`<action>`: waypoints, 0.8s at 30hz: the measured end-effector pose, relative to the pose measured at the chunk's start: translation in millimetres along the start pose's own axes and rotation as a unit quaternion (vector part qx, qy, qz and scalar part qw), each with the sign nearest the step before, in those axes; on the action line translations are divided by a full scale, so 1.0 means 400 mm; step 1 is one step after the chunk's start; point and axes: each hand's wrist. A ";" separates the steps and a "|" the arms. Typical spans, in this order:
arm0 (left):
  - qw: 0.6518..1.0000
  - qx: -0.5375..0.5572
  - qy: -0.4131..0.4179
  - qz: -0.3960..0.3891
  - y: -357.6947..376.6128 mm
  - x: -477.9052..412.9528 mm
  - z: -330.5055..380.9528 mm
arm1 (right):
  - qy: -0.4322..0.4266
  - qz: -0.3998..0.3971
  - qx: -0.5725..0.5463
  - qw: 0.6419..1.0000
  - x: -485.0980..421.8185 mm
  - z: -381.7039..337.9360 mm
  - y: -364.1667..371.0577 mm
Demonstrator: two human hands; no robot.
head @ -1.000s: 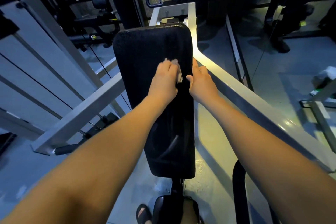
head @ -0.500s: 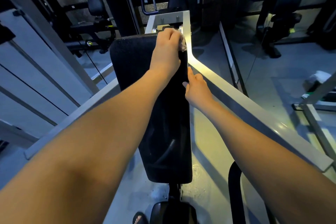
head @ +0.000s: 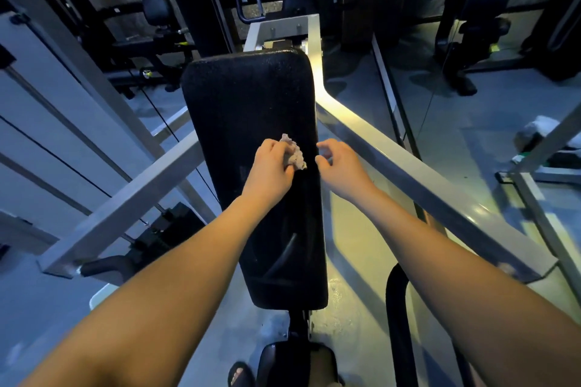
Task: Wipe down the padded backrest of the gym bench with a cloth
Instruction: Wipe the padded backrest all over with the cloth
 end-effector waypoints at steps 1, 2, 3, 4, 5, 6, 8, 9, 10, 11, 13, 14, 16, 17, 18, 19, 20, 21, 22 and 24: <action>0.999 0.034 -0.014 0.015 -0.008 0.008 0.013 | 0.003 0.009 -0.040 0.999 0.005 -0.009 -0.006; 0.998 0.060 -0.025 0.026 -0.012 0.019 0.024 | 0.012 0.010 -0.084 0.996 0.011 -0.020 -0.011; 0.996 0.078 -0.031 0.032 -0.014 0.030 0.032 | 0.022 0.004 -0.130 0.991 0.016 -0.030 -0.013; 0.995 0.091 -0.033 0.036 -0.014 0.042 0.038 | 0.033 -0.011 -0.173 0.984 0.021 -0.038 -0.014; 0.993 0.103 -0.030 0.039 -0.015 0.053 0.040 | 0.040 -0.031 -0.206 0.977 0.026 -0.044 -0.015; 0.992 0.115 -0.024 0.038 -0.015 0.063 0.041 | 0.042 -0.055 -0.225 0.972 0.029 -0.046 -0.013; 0.990 0.137 -0.012 0.024 -0.017 0.079 0.041 | 0.040 -0.098 -0.249 0.963 0.034 -0.041 -0.005; 0.989 0.144 -0.011 0.016 -0.018 0.085 0.039 | 0.041 -0.109 -0.262 0.958 0.037 -0.037 -0.002; 0.989 0.146 -0.013 0.012 -0.019 0.091 0.035 | 0.042 -0.110 -0.270 0.956 0.039 -0.033 0.000; 0.989 0.149 -0.020 0.012 -0.020 0.095 0.030 | 0.043 -0.106 -0.273 0.955 0.041 -0.029 0.003; 0.987 0.157 -0.034 0.011 -0.023 0.105 0.019 | 0.046 -0.098 -0.260 0.960 0.042 -0.022 0.010; 0.986 0.164 -0.043 0.009 -0.024 0.110 0.015 | 0.048 -0.098 -0.249 0.962 0.043 -0.019 0.012; 0.978 0.195 -0.076 0.012 -0.021 0.119 0.010 | 0.057 -0.100 -0.235 0.965 0.049 -0.014 0.019; 0.972 0.211 -0.098 0.021 -0.017 0.123 0.006 | 0.061 -0.098 -0.234 0.965 0.051 -0.008 0.025; 0.967 0.222 -0.119 0.032 -0.014 0.127 0.007 | 0.065 -0.092 -0.234 0.966 0.054 -0.004 0.029; 0.961 0.234 -0.140 0.035 -0.011 0.130 0.006 | 0.068 -0.087 -0.239 0.965 0.057 -0.003 0.032; 0.956 0.246 -0.154 0.027 -0.007 0.133 0.006 | 0.071 -0.083 -0.243 0.964 0.061 -0.002 0.034; 0.951 0.263 -0.160 0.009 -0.005 0.137 0.007 | 0.071 -0.079 -0.242 0.965 0.064 0.000 0.037; 0.949 0.271 -0.160 -0.014 -0.003 0.142 0.010 | 0.068 -0.075 -0.237 0.966 0.066 0.001 0.037; 0.952 0.263 -0.153 -0.041 0.003 0.150 0.013 | 0.057 -0.072 -0.223 0.970 0.075 -0.001 0.036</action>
Point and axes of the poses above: each hand's wrist, its own x-axis away from the middle knuckle, its own y-axis out of the palm, z = x × y, and after that the axes turned 9 degrees about x, right-handed
